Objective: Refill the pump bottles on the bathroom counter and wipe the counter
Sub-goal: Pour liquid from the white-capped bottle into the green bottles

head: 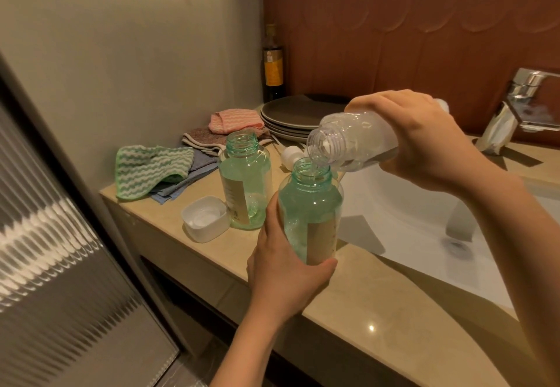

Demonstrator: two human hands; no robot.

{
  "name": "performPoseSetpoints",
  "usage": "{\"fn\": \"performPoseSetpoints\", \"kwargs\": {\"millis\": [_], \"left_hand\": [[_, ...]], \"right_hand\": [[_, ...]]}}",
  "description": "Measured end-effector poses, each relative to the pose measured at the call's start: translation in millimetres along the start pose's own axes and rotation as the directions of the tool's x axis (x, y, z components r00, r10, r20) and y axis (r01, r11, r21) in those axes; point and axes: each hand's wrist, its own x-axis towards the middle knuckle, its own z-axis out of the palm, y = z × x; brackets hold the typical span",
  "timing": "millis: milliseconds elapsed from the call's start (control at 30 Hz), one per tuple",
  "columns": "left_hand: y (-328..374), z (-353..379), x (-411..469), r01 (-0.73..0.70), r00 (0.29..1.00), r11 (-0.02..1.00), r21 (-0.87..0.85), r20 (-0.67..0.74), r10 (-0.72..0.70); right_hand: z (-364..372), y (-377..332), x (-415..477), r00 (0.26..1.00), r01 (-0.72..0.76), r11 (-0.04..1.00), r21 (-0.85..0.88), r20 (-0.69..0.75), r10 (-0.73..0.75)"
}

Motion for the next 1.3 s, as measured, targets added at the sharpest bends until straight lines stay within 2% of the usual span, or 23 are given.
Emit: {"fn": "performPoseSetpoints", "kwargs": {"millis": [1300], "left_hand": [[-2.6,1.5,-0.2,-0.01,1.0,1.0,0.004,-0.015,0.01]], "right_hand": [[-1.0,-0.8,0.5,1.0,-0.003,1.0,-0.022,0.006,0.003]]}}
